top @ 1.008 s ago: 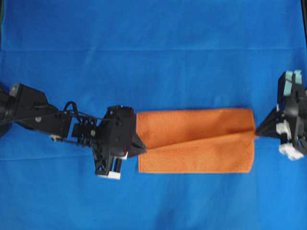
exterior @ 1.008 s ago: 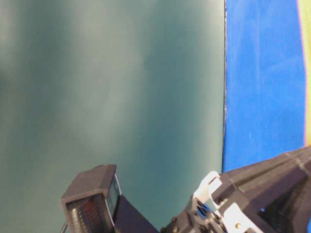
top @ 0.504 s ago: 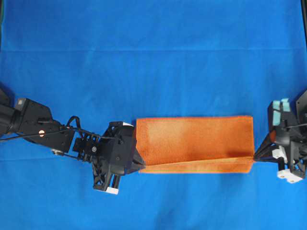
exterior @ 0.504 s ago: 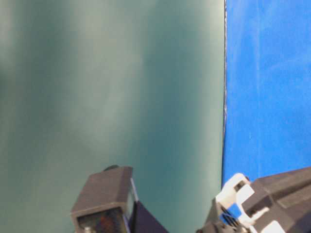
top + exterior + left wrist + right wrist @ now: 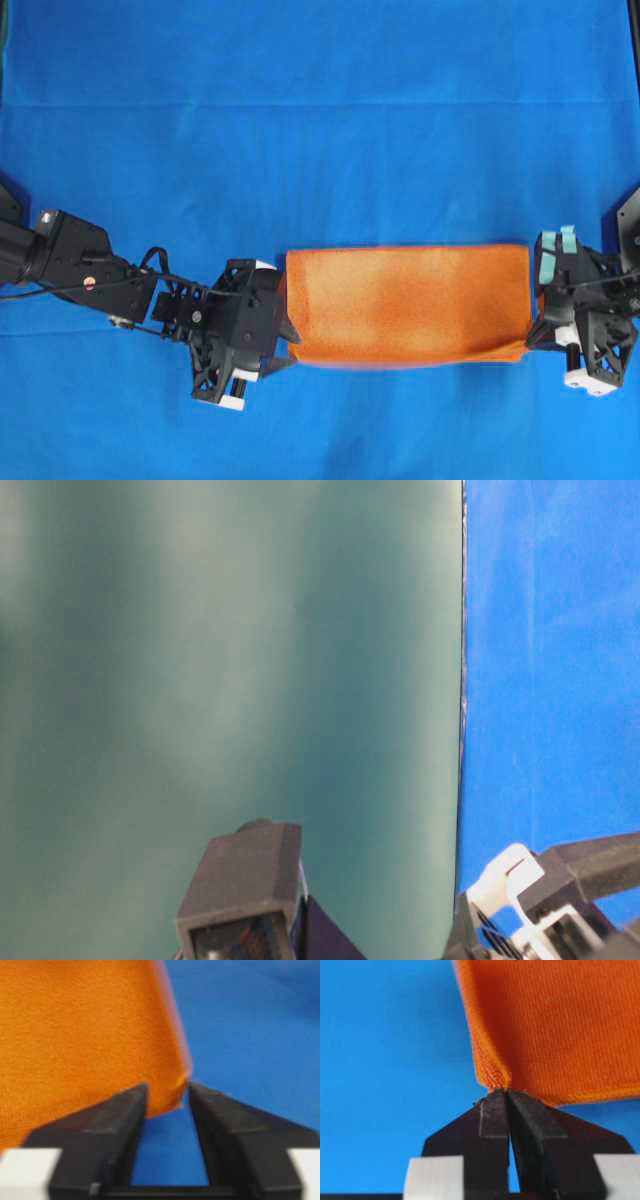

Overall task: Fold the orange towel.
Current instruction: 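Release the corners onto the near edge and raise both grippers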

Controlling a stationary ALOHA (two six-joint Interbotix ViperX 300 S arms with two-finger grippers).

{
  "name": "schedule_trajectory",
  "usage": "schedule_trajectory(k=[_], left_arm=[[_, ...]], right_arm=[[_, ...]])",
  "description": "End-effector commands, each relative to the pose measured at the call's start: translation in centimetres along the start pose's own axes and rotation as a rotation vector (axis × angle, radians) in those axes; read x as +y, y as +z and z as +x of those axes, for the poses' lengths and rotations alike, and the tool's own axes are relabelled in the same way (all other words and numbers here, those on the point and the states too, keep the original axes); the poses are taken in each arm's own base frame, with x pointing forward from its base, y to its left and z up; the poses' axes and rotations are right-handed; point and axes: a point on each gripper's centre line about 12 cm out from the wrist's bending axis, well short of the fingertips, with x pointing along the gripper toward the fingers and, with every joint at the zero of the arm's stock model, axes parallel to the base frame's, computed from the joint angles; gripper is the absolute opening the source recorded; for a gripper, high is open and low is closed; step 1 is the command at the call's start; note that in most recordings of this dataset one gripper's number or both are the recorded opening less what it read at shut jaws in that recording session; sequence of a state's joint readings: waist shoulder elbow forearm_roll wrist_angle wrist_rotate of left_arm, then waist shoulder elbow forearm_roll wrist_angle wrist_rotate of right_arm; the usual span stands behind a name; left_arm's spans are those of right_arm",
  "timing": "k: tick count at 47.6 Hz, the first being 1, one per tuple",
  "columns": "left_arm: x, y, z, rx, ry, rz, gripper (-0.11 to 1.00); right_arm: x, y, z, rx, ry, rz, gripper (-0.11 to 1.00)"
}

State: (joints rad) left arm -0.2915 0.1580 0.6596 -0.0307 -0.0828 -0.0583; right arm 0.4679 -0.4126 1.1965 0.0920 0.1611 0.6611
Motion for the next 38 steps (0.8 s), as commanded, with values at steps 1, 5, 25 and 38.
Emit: schedule_trajectory(k=[1,5,25,38], left_arm=[[-0.4,1.0,-0.3,-0.032,-0.009,0.005,0.36],[-0.4,1.2,-0.4,-0.038,-0.008,0.013,0.47],[4.2,2.3,-2.4,-0.034,0.079,-0.05,0.48],[8.0,1.8,-2.9,-0.012,0.152,-0.115,0.48]], right_arm=[[0.9,0.5,-0.1,-0.019,0.029,-0.001,0.08],[0.9,0.5,-0.2,-0.019,0.029,0.004,0.34],[-1.0,3.9,-3.5,-0.162,-0.04,-0.085,0.59],[-6.7,5.4,-4.5,-0.16,-0.282,-0.003,0.59]])
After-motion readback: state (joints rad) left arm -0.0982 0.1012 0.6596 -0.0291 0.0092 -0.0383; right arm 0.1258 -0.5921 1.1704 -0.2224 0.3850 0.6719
